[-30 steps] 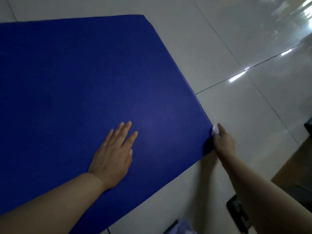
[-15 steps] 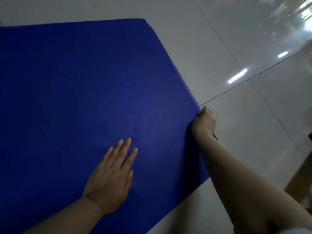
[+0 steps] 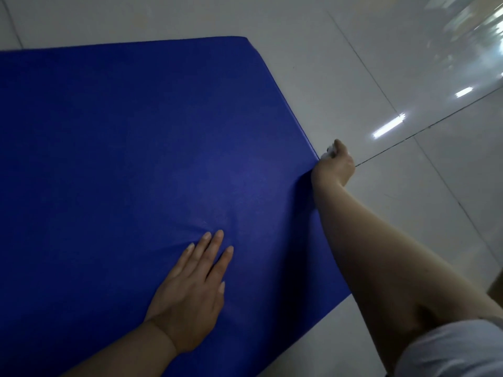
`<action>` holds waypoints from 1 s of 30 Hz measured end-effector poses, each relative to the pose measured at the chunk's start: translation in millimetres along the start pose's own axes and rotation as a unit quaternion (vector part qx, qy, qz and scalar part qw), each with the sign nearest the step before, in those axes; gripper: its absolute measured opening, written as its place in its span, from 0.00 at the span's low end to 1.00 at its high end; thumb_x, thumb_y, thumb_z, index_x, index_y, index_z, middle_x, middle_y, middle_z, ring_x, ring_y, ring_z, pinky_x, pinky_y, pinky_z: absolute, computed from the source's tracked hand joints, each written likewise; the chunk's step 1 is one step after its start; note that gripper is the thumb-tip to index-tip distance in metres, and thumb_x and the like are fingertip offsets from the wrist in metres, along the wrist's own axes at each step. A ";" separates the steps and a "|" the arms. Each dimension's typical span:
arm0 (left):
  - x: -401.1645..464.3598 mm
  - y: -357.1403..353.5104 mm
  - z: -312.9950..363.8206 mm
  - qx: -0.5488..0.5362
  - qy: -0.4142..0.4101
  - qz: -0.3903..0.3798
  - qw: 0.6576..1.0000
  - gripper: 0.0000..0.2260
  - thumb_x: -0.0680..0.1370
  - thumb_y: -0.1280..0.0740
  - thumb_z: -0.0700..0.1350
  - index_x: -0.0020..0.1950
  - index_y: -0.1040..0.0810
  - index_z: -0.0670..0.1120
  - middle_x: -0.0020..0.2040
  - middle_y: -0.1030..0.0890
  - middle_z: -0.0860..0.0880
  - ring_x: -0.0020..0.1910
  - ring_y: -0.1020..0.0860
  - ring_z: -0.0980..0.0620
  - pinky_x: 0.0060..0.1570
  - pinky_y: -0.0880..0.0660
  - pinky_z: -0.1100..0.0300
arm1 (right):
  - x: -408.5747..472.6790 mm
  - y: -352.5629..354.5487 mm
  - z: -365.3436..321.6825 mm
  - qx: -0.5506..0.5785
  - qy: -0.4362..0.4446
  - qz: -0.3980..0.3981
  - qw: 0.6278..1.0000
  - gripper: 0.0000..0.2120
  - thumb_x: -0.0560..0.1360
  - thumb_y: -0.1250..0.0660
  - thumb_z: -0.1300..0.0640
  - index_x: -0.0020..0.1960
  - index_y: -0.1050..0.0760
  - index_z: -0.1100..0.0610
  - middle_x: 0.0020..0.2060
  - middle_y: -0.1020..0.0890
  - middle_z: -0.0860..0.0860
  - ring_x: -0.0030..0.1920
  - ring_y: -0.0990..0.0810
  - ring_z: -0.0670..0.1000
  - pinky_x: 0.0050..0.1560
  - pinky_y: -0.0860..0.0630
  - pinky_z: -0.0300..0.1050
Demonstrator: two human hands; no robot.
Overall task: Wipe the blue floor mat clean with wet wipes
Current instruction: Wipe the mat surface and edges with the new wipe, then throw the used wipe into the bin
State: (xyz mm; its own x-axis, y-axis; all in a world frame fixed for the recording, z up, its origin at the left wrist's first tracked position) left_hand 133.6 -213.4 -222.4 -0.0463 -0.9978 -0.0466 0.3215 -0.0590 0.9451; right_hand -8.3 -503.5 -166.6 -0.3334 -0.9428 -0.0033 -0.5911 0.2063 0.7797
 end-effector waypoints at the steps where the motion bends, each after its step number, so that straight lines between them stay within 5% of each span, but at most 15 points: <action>1: 0.2 0.2 0.0 -0.002 0.002 -0.002 1.000 0.25 0.83 0.61 0.50 0.74 0.39 0.41 0.76 0.41 0.40 0.75 0.42 0.44 0.70 0.46 0.48 | -6.3 2.8 -0.5 0.020 0.002 0.008 1.000 0.16 0.80 0.46 0.66 0.62 0.25 0.60 0.57 0.22 0.55 0.54 0.24 0.53 0.47 0.35 0.33; 7: 3.6 6.0 -1.0 -0.036 0.010 -0.026 0.999 0.25 0.78 0.48 0.50 0.72 0.31 0.42 0.75 0.38 0.43 0.74 0.42 0.48 0.71 0.49 0.53 | -60.8 25.6 -3.2 0.085 0.021 0.017 0.996 0.16 0.80 0.46 0.67 0.64 0.25 0.60 0.59 0.23 0.54 0.56 0.26 0.48 0.42 0.38 0.18; 12: 7.4 23.1 -9.0 -0.172 0.018 -0.068 0.983 0.24 0.82 0.45 0.50 0.78 0.45 0.50 0.79 0.55 0.51 0.77 0.59 0.56 0.71 0.66 0.65 | -128.4 37.8 -6.9 0.138 -0.005 -0.009 0.990 0.14 0.81 0.43 0.62 0.62 0.24 0.59 0.59 0.24 0.54 0.41 0.28 0.42 0.32 0.35 0.21; 18: -10.5 56.0 -14.9 -0.261 0.040 -0.076 0.961 0.26 0.79 0.37 0.45 0.76 0.39 0.50 0.78 0.43 0.51 0.76 0.43 0.51 0.73 0.43 0.55 | -234.1 51.1 5.7 0.150 -0.015 -0.094 0.984 0.15 0.78 0.35 0.53 0.63 0.25 0.54 0.58 0.27 0.49 0.56 0.25 0.47 0.57 0.27 0.42; 23: -79.7 59.0 1.7 -0.309 -0.003 -0.053 0.950 0.24 0.78 0.38 0.37 0.74 0.33 0.49 0.75 0.36 0.51 0.74 0.38 0.53 0.69 0.41 0.62 | -311.1 92.1 40.8 0.082 0.050 -0.149 0.984 0.12 0.77 0.34 0.55 0.60 0.24 0.54 0.52 0.28 0.48 0.52 0.25 0.47 0.55 0.28 0.41; 30: -147.0 52.7 25.0 -0.344 0.004 -0.083 0.935 0.25 0.77 0.37 0.34 0.73 0.32 0.48 0.73 0.32 0.49 0.72 0.34 0.51 0.68 0.33 0.55 | -408.0 122.6 99.7 0.026 0.055 -0.182 0.982 0.17 0.71 0.36 0.49 0.57 0.22 0.53 0.47 0.26 0.47 0.46 0.26 0.41 0.48 0.31 0.32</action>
State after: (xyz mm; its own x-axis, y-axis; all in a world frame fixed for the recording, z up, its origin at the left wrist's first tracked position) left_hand 133.8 -69.2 -157.7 -0.1442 -0.9732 -0.1793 0.8431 -0.2157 0.4927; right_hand -17.9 -67.4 -132.0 -0.0144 -0.9785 -0.2056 -0.6934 -0.1384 0.7072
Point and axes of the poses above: each hand's wrist, its own x-axis towards the middle knuckle, its own y-axis out of the back of the hand, z = x × y, the point moved 3 cm from there along x, towards the middle knuckle
